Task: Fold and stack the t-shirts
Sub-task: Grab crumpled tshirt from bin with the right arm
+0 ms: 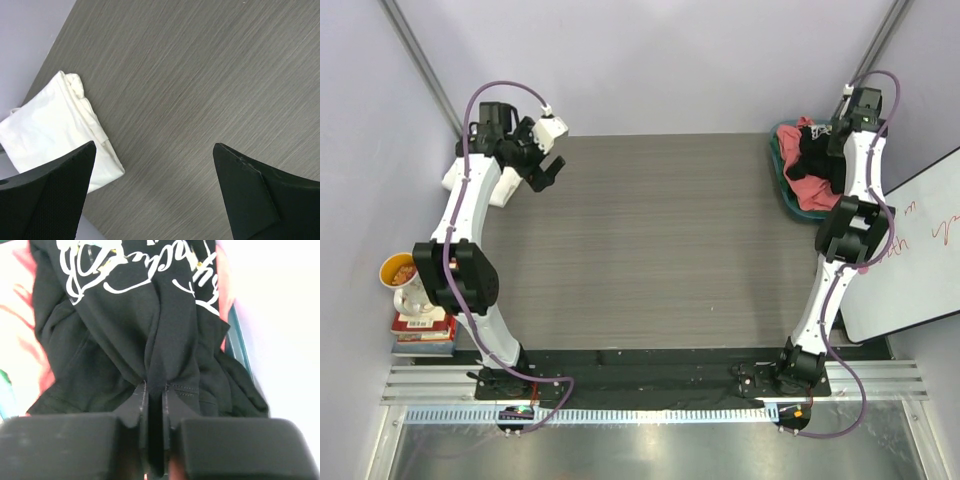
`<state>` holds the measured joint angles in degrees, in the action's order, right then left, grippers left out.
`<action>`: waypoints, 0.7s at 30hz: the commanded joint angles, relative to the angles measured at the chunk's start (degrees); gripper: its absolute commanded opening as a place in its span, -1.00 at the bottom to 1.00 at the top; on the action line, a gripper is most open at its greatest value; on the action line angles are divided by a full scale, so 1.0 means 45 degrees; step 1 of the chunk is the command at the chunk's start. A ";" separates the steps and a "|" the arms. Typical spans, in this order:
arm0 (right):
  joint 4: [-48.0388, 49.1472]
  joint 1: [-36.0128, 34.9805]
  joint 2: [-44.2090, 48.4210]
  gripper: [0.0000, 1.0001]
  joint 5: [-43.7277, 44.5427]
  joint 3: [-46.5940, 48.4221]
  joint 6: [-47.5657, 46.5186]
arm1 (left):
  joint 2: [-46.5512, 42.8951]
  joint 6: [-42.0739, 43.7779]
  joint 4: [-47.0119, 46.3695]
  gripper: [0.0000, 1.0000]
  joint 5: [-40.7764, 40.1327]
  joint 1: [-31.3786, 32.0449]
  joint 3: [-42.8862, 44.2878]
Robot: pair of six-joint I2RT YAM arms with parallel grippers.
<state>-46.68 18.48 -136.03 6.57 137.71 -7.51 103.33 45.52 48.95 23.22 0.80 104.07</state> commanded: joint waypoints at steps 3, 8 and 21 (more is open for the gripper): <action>-0.0156 -0.0337 0.0832 -0.98 0.0298 0.0704 -0.0226 | -0.0579 -0.0192 -0.0350 0.99 0.0327 0.0155 -0.0100; 0.1364 -0.1427 0.2139 -0.98 0.1330 0.0455 -0.1218 | -0.0754 -0.1108 -0.1751 0.92 0.0269 0.0447 -0.0508; 0.8688 -0.4106 0.4505 -0.98 0.1473 0.0062 -0.6217 | -0.0755 -0.2048 -0.4333 0.07 0.0211 0.1112 -0.1799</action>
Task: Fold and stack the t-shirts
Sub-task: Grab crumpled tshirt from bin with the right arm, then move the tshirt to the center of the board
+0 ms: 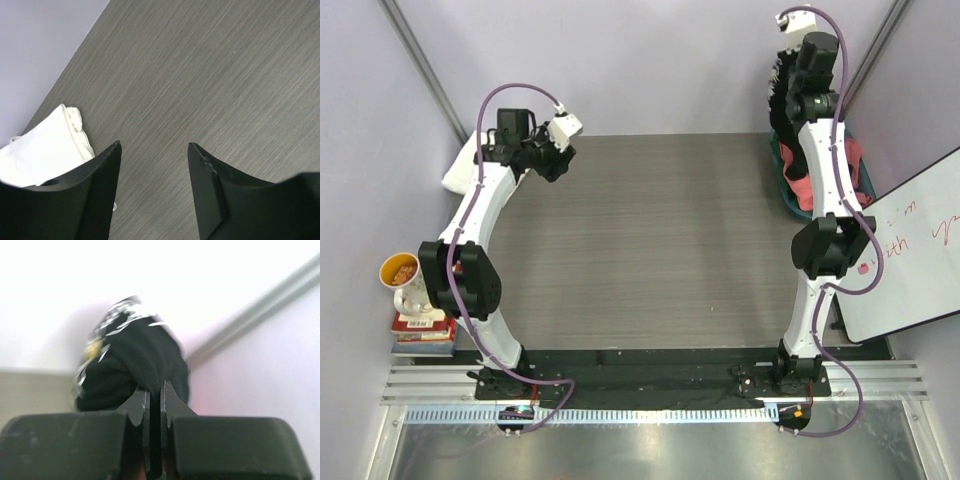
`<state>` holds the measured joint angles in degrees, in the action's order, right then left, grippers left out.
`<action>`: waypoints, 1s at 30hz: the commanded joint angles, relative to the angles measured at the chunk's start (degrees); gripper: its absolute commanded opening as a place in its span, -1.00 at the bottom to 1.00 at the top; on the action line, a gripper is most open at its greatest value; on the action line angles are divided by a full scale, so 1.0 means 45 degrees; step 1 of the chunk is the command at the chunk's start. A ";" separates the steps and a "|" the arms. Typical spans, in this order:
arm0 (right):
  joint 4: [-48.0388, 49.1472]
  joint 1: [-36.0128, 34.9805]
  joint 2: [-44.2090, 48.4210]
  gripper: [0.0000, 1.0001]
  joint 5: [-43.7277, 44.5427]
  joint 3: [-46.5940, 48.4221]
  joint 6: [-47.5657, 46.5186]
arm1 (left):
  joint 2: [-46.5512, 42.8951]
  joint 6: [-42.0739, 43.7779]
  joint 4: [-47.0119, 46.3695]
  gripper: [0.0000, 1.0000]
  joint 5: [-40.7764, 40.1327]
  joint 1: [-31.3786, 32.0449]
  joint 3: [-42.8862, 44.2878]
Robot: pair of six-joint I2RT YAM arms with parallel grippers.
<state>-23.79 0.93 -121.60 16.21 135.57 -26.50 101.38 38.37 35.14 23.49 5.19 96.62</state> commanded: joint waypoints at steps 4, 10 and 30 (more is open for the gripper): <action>0.4290 -0.1045 0.1865 -0.98 -0.2074 0.0577 -0.1655 | -0.0186 -0.0577 -0.1926 -0.43 -0.0121 0.0194 -0.0376; 0.5772 -0.1573 0.3036 -0.98 -0.4439 0.0636 -0.0892 | 0.0087 -0.1065 -0.3021 -0.96 -0.0901 0.0291 -0.0727; 0.7144 -0.5128 0.3994 -0.98 -0.3940 -0.0823 -0.3578 | -0.0381 -0.1574 -0.9116 -1.00 -0.5102 0.1190 -0.3930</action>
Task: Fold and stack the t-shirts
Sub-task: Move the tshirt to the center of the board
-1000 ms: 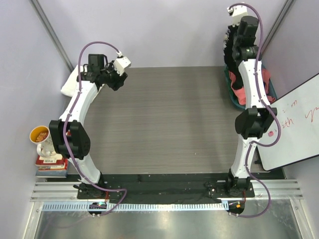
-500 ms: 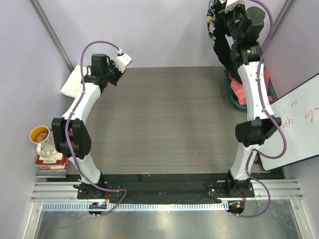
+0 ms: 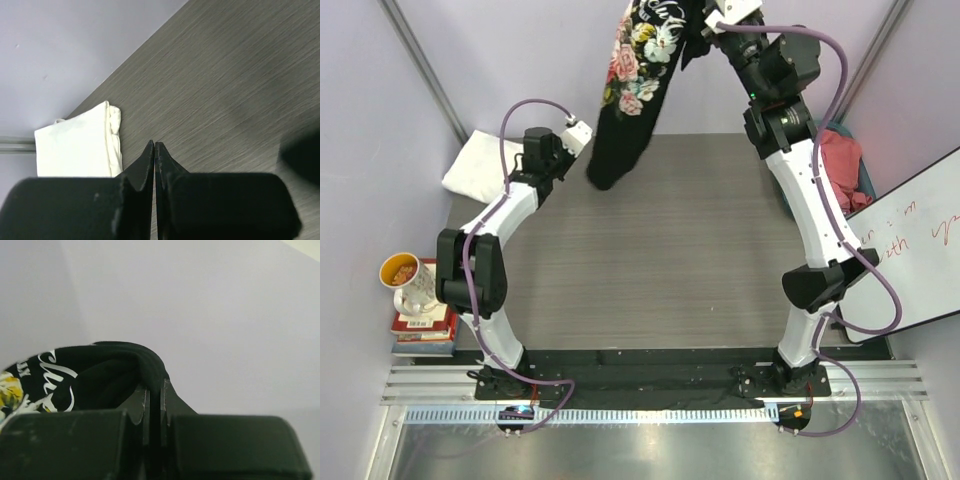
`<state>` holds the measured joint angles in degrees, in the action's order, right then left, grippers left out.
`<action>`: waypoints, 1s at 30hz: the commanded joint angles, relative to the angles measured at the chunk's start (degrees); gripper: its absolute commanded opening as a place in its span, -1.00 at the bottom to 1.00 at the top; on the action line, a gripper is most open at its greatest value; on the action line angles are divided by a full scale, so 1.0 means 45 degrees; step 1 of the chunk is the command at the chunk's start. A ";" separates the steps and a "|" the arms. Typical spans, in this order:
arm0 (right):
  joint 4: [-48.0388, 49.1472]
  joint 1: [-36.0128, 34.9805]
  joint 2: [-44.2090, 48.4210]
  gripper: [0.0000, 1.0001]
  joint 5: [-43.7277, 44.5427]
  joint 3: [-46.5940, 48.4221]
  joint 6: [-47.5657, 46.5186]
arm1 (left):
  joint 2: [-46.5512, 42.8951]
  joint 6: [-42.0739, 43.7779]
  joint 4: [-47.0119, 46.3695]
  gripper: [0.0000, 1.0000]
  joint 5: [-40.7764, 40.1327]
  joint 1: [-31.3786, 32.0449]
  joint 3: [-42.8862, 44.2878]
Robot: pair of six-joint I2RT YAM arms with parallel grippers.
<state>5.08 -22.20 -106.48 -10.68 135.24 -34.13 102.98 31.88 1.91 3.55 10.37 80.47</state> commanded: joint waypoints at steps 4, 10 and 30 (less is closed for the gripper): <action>-0.1047 0.1314 0.1453 -0.97 0.3582 -0.5565 -0.2688 | -0.1145 0.0160 -0.2007 -0.99 -0.1219 0.0039 -0.0654; -0.4156 0.2080 0.2936 0.70 0.4462 -1.2206 -0.4932 | -0.1692 0.1605 -0.1421 0.37 -0.0965 0.0039 -0.1220; -0.3105 0.2705 0.2159 0.80 0.3407 -1.2516 -0.4664 | 0.1937 0.5865 1.0079 0.94 0.4875 0.0546 0.3346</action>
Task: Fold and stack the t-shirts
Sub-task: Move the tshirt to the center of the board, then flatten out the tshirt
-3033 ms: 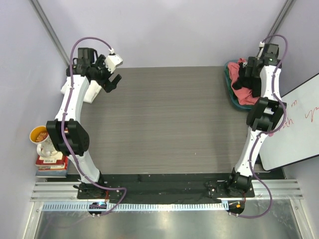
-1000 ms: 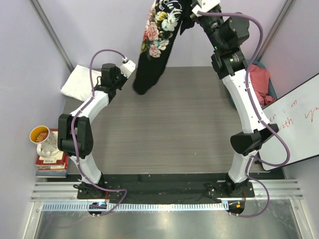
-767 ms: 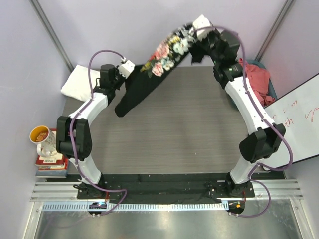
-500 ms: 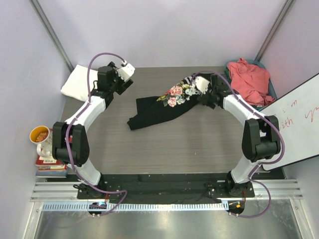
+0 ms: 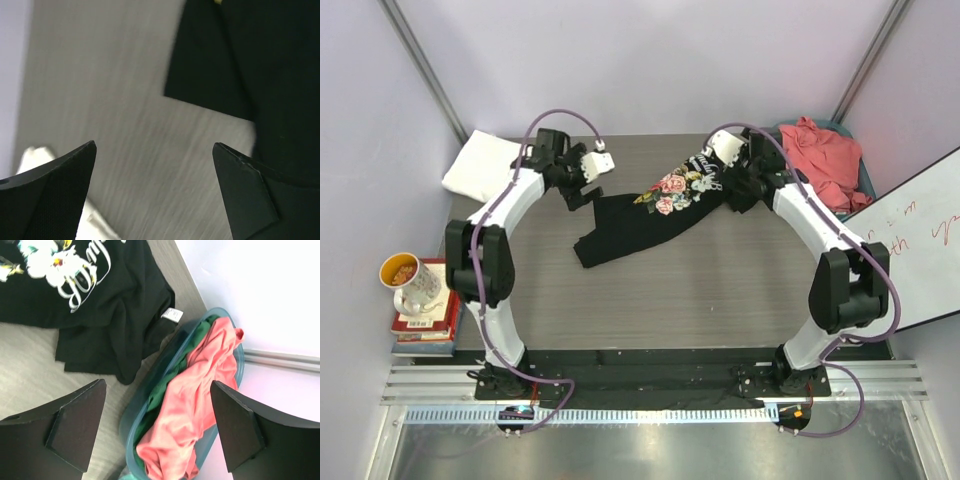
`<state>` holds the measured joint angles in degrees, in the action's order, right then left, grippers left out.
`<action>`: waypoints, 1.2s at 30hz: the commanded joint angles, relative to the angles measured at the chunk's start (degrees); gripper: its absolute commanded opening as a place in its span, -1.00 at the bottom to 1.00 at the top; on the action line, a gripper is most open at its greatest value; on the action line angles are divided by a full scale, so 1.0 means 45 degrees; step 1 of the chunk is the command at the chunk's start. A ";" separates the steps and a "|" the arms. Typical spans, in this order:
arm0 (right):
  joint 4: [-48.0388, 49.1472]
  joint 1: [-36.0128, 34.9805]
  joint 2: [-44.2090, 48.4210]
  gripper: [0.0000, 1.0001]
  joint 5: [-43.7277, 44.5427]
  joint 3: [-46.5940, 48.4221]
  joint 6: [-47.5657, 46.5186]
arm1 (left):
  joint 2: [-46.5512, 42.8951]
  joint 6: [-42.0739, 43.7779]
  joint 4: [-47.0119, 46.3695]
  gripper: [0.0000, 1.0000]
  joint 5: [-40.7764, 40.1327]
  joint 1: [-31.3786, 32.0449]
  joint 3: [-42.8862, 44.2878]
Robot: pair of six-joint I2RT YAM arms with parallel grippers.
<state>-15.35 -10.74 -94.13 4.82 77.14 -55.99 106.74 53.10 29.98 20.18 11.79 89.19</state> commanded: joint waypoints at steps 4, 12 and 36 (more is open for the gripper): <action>0.3349 0.0473 -0.2029 0.79 0.0684 0.1272 0.1830 | 0.1982 0.1227 0.4569 0.86 0.1218 0.0309 0.2211; 0.2750 0.0747 -0.4414 0.69 0.0319 0.3366 0.2561 | 0.2139 0.1715 0.4433 0.85 0.0847 0.0446 0.2115; -0.0377 0.1137 -0.4296 0.43 -0.2360 0.1020 0.0488 | 0.1573 0.1071 0.2537 0.80 0.0125 0.0622 0.1157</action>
<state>-17.54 -5.61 -111.28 -3.84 79.90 -55.09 116.92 57.45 41.43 21.02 14.44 94.45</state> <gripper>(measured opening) 0.716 0.903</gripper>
